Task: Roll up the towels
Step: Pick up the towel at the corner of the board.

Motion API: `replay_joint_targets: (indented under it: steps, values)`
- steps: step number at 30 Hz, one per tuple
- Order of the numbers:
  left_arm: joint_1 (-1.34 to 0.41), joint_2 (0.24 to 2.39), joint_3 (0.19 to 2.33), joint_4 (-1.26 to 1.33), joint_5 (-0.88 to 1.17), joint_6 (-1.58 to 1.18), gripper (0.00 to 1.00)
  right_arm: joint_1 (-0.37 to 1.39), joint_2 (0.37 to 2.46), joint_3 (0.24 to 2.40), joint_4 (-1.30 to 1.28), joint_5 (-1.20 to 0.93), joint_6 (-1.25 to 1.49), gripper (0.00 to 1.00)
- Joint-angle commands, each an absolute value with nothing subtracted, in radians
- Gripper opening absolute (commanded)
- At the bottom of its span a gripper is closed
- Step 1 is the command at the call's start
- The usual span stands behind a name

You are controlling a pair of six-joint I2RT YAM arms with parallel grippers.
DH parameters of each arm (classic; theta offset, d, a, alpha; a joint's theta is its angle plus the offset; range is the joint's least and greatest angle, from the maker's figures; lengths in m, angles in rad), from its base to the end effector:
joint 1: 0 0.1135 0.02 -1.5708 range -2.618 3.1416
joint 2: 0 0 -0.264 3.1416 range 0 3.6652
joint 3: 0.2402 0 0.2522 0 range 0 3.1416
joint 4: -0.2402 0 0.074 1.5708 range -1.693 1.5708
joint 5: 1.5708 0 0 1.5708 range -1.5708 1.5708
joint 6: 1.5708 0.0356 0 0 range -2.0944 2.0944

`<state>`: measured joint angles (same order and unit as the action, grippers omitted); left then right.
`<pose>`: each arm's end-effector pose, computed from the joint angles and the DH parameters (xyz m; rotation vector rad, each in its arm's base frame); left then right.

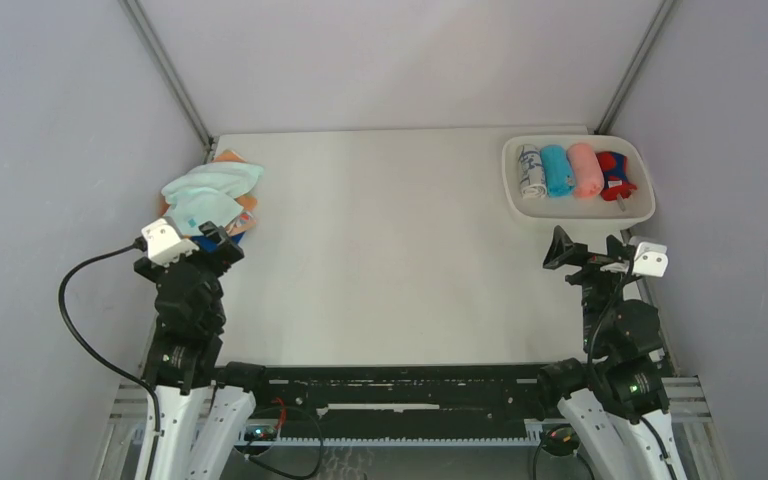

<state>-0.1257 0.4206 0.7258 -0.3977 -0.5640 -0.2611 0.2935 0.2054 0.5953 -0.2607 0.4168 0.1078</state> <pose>0.0999 0.0066 0.3425 -0.5288 1.5649 0.1743 0.0721 0.0067 0.3297 0.2076 1.4379 0.0278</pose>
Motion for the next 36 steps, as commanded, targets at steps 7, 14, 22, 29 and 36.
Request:
replay_joint_targets:
  steps: [7,14,22,29,36]
  values:
    - [-0.117,0.507,0.732,-0.343,-0.546,-0.256,1.00,0.285,0.189,0.594,-0.216,0.394,0.105,1.00]
    - [-0.113,0.784,0.875,-0.404,-0.530,-0.291,1.00,0.287,0.146,0.593,-0.223,0.382,0.115,1.00]
    - [0.087,1.208,1.093,-0.452,-0.355,-0.454,1.00,0.291,0.118,0.593,-0.234,0.348,0.121,1.00]
    - [0.220,1.488,1.270,-0.446,-0.285,-0.513,1.00,0.305,0.095,0.593,-0.249,0.343,0.117,1.00]
    - [0.250,1.730,1.489,-0.469,-0.300,-0.491,0.96,0.309,0.094,0.592,-0.254,0.330,0.113,1.00]
